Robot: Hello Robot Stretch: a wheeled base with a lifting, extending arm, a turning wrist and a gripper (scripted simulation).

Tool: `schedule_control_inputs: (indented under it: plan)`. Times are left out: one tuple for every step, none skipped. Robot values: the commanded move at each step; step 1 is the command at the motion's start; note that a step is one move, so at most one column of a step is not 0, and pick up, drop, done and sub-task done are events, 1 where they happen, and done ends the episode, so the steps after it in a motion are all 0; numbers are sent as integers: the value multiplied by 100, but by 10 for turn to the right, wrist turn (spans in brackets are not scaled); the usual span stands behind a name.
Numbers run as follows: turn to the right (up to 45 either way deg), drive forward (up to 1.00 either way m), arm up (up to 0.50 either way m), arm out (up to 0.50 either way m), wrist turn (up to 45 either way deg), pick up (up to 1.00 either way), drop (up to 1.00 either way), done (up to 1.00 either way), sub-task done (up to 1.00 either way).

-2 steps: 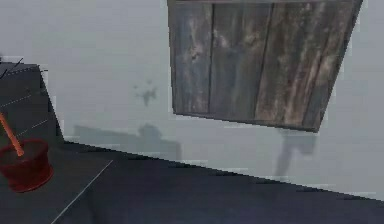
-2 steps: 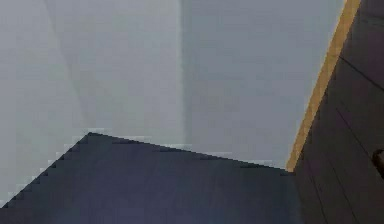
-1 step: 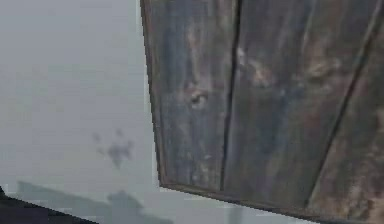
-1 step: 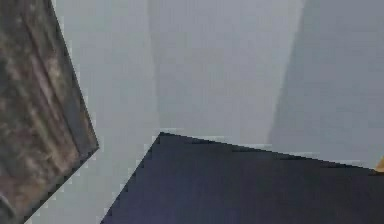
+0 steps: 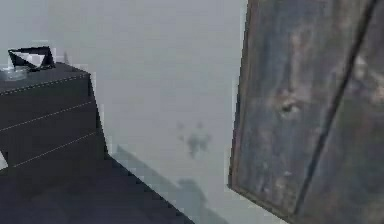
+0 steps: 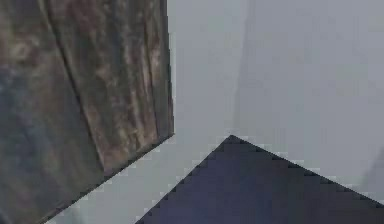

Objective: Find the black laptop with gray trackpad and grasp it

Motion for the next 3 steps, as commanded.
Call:
schedule_control_inputs:
  plan:
    - [0, 50, 0, 0, 0, 0, 0, 0, 0]
    - [-450, 0, 0, 0, 0, 0, 0, 0, 0]
    - [-90, 0, 0, 0, 0, 0, 0, 0, 0]
